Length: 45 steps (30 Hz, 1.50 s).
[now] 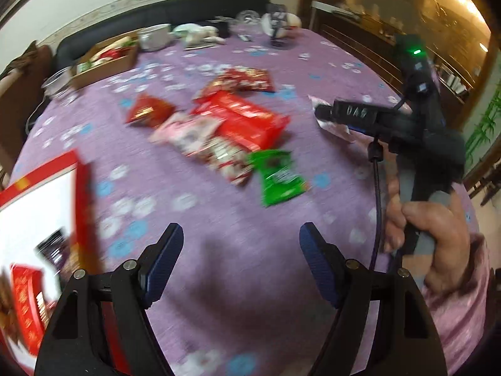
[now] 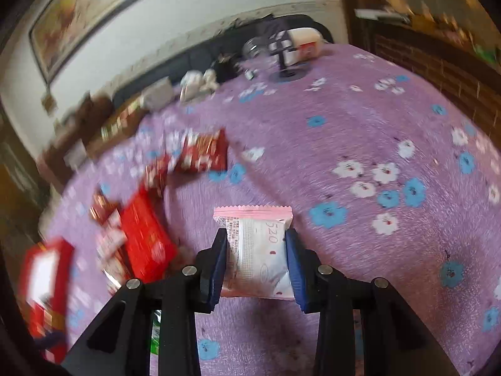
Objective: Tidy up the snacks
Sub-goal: 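Grasp the green packet with left gripper while right gripper grasps pink-white packet, then carry the green and pink-white packets over the white tray with both grippers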
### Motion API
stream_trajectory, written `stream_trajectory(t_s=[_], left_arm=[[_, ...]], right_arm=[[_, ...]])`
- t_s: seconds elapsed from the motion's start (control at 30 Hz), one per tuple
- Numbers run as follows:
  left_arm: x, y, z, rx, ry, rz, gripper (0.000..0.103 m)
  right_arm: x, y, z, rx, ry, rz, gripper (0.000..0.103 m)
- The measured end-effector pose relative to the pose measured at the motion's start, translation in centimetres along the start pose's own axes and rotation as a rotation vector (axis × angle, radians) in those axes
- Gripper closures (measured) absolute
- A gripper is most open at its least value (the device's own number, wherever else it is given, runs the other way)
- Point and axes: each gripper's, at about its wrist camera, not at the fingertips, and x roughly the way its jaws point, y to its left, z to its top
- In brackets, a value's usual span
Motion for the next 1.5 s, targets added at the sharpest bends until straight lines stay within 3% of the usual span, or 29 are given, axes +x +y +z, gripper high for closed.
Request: stream_trajectory(t_s=[0.23,0.37,0.5,0.67,0.8,1.13,1.5], left_arm=[[3.9,-2.4,2.4,-0.042,0.055,-0.047,0.027],[5.4,-2.0,3.0,-0.109,0.058,-0.050,0.027],[6.1,-2.4,3.5,-0.092,0.031,-0.006,0.028],[6.0,-3.1,3.3,-0.021,-0.004,0.048,0.065],[5.8,-3.3,2.9,0.005,-0.020,0.049,0.068],[3.1,-2.6,0.2,-0.008,-0.044,0.017,0.070],[-3.7,0.2,-4.2,-0.032,-0.165,0.046,0.070]], right_arm=[[-1.7,-3.5,1.0,0.190,-0.075,0.093,0.066],[-1.4,-4.1,1.0,0.236,-0.053,0.126,0.066],[-1.0,-3.9,0.9,0.247,-0.033,0.160,0.066],[-0.7,-3.8,0.9,0.249,-0.020,0.174,0.066],[-0.5,-3.7,0.8,0.247,-0.013,0.175,0.066],[-0.2,-3.3,0.8,0.225,-0.015,0.176,0.066],[-0.4,-2.7,0.9,0.199,-0.045,0.226,0.066]])
